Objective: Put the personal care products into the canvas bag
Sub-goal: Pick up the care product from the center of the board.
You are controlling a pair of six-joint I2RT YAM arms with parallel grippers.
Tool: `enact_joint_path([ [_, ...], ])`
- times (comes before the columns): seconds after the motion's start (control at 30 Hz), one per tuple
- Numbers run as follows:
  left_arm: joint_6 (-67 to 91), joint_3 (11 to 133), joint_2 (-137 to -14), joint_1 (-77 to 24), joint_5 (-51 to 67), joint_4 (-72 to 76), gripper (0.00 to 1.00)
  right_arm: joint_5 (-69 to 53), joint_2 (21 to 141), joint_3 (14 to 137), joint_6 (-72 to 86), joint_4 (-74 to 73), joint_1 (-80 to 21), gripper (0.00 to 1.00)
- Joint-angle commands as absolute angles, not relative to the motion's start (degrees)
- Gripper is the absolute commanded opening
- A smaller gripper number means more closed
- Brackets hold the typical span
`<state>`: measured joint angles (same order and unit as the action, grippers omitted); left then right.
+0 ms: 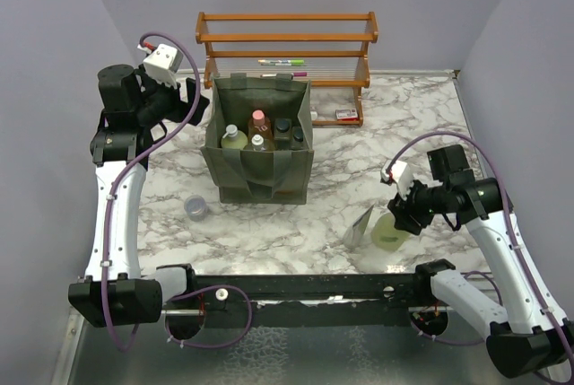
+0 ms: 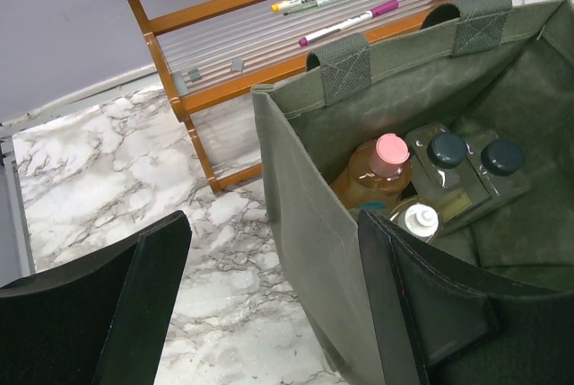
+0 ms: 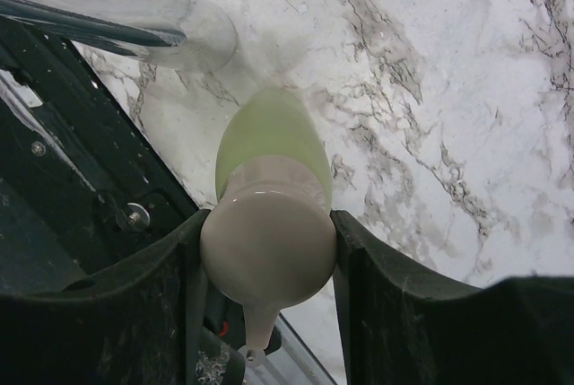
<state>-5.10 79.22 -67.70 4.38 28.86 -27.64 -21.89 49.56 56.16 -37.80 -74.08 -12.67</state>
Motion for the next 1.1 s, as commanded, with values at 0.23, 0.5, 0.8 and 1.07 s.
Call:
enact_joint_path([
  [0.23, -5.68, 78.38, -65.51, 4.19, 28.59, -25.75, 0.78, -22.77, 53.34, 66.16, -35.42, -66.46, -12.48, 0.02],
  [0.5, -5.5, 78.53, -65.38, 4.12, 29.85, -26.31, 0.77, -24.14, 59.32, 76.57, -33.03, -63.33, -12.48, 0.02],
  [0.8, -4.73, 78.77, -66.27, 4.13, 30.99, -27.39, 0.77, -26.48, 67.38, 90.87, -29.62, -59.38, -12.55, 0.02],
  [1.07, -5.19, 80.6, -68.02, 4.04, 30.98, -28.44, 0.76, -29.03, 76.0, 106.56, -25.66, -58.44, -12.7, 0.02],
])
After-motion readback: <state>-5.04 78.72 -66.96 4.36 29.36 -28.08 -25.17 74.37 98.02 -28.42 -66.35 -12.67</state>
